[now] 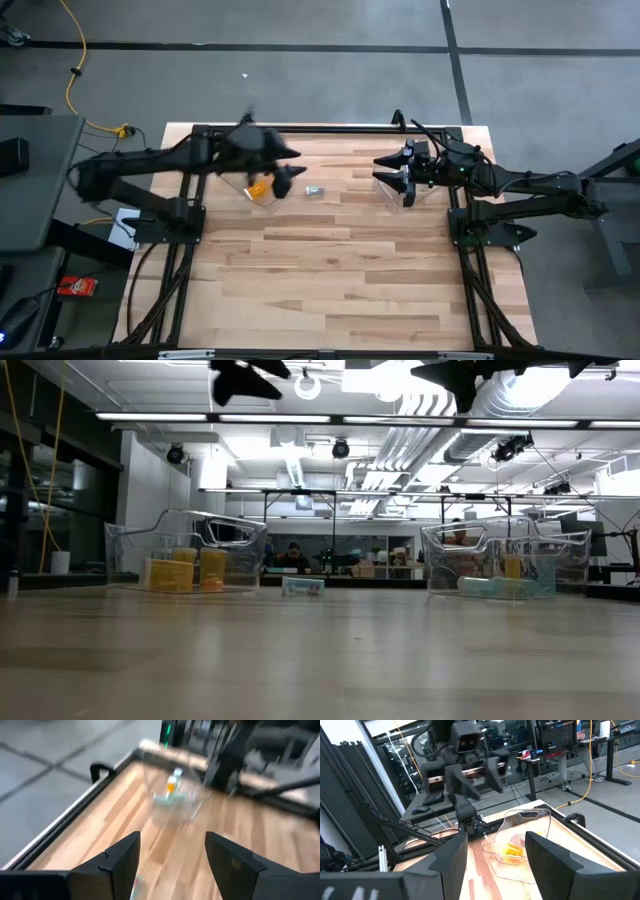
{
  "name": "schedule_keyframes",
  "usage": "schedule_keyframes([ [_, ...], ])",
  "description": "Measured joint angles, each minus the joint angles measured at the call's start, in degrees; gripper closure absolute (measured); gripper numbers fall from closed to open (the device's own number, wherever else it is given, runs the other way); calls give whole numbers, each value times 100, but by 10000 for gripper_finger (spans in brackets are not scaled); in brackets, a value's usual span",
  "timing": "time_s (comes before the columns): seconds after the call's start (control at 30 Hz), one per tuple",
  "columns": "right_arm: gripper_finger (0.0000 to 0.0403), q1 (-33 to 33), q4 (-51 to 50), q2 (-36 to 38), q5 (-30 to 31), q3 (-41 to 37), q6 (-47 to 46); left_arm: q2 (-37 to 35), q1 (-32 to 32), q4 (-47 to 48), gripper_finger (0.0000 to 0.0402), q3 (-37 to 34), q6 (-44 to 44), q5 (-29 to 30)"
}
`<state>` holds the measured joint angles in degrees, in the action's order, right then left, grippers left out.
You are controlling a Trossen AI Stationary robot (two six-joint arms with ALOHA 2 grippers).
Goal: Pick and place medicine bottles into bin by pill shape (circle, oval)
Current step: Put the green capsule bottle into the left transparent bin
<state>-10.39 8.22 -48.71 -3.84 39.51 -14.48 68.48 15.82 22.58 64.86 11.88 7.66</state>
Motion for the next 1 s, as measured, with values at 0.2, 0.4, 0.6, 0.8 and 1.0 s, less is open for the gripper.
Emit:
schedule_keyframes([
  [0.2, 210, 0, -13, -1, 0, 0, -9, 1746, 465, 1763, 190, 1775, -96, -458],
  [0.4, 210, 0, -25, -2, -2, 0, -199, 3380, 670, 2978, 190, 2954, -581, -879],
  [0.6, 210, 2, -109, -2, -2, 0, -216, 4688, 666, 3543, 190, 3483, -1172, -964],
  [0.8, 210, 0, -294, -10, -1, -2, -363, 5505, 666, 3529, 190, 3517, -1231, -1295],
  [1.0, 210, 2, -328, -57, 64, -6, -365, 5964, 666, 3353, 190, 3529, -1422, -810],
])
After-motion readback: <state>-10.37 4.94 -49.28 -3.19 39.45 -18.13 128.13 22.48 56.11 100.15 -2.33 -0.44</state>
